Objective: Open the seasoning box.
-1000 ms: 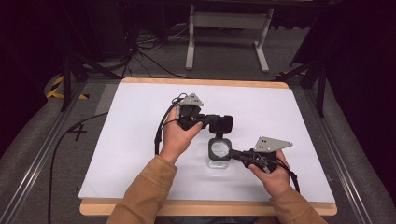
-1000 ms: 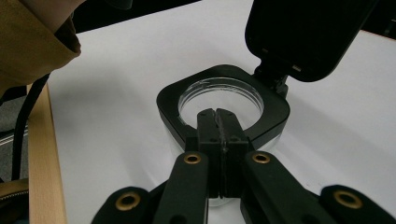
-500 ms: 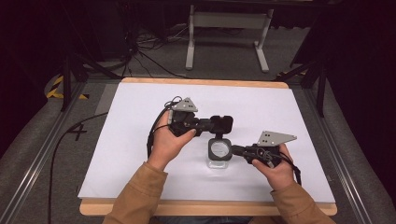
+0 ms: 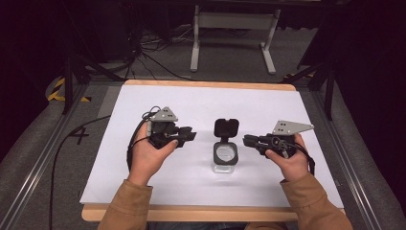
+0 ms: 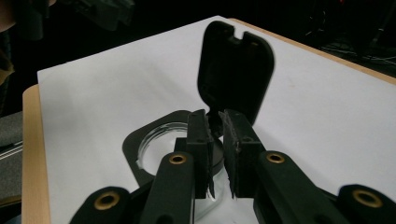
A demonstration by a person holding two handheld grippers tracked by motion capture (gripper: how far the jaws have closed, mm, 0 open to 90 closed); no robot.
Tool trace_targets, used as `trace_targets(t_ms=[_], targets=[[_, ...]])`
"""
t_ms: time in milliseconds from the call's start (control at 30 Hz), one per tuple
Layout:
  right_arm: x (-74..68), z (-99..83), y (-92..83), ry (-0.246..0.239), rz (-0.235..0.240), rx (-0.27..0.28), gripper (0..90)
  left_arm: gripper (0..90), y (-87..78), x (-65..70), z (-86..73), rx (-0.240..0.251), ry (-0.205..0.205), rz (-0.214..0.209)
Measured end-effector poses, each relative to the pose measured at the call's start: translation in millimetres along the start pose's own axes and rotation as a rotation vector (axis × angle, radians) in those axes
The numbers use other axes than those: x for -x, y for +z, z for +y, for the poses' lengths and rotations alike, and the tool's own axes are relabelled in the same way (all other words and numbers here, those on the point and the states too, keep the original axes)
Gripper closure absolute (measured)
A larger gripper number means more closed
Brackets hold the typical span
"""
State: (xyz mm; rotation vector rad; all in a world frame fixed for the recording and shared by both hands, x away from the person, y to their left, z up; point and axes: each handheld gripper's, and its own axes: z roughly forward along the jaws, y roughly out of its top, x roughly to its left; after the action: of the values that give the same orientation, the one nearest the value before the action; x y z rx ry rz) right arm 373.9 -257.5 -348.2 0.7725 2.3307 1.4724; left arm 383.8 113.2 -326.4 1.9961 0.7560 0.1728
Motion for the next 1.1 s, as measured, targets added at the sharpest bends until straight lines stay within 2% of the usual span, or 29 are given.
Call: trace_targets(t_ms=[100,133,200,267,400,500,533,600,633,733,800,967,1033,1100], targets=[[8.7,1.4,-1.5,0.017,-0.017,-0.003,79.5,70.6,-6.9,-4.9,-6.8,-0.006,-0.022,0.026],[14.0,1.7,-2.5,0.023,-0.027,-0.001,79.1,70.4,-11.6,-8.6,-9.5,-0.025,-0.024,0.044],[15.7,1.7,-3.0,0.024,-0.035,-0.003,78.8,69.8,-12.4,-10.4,-11.9,-0.012,-0.037,0.051],[23.3,0.4,-4.3,0.036,-0.055,-0.012,77.6,69.3,-15.8,-17.0,-17.9,-0.034,-0.059,0.062],[33.1,-2.4,-5.6,0.051,-0.092,-0.034,75.3,67.6,-15.0,-24.9,-24.9,-0.059,-0.076,0.086],[38.2,-4.9,-5.7,0.060,-0.107,-0.041,74.9,67.0,-13.4,-31.3,-29.6,-0.078,-0.093,0.092],[43.3,-8.1,-5.2,0.073,-0.115,-0.054,73.8,66.8,-11.3,-37.9,-34.9,-0.101,-0.121,0.107],[46.3,-10.2,-4.7,0.077,-0.127,-0.069,72.8,66.4,-10.7,-41.3,-36.4,-0.110,-0.117,0.111],[51.3,-14.3,-3.8,0.076,-0.154,-0.087,71.6,66.2,-9.3,-45.6,-39.6,-0.120,-0.127,0.111],[59.3,-21.2,-2.3,0.100,-0.165,-0.109,69.8,65.6,-4.2,-57.6,-48.6,-0.145,-0.153,0.117],[62.2,-23.8,-1.8,0.107,-0.173,-0.117,69.0,65.3,-2.1,-61.0,-51.6,-0.152,-0.165,0.115],[76.3,-37.7,0.8,0.150,-0.206,-0.160,65.7,64.2,6.6,-73.0,-62.6,-0.187,-0.177,0.126],[81.7,-42.6,2.0,0.146,-0.226,-0.186,64.0,63.9,10.3,-77.3,-67.4,-0.200,-0.189,0.126],[85.2,-47.2,3.6,0.145,-0.245,-0.194,61.1,63.5,14.1,-82.2,-72.3,-0.205,-0.183,0.125]])
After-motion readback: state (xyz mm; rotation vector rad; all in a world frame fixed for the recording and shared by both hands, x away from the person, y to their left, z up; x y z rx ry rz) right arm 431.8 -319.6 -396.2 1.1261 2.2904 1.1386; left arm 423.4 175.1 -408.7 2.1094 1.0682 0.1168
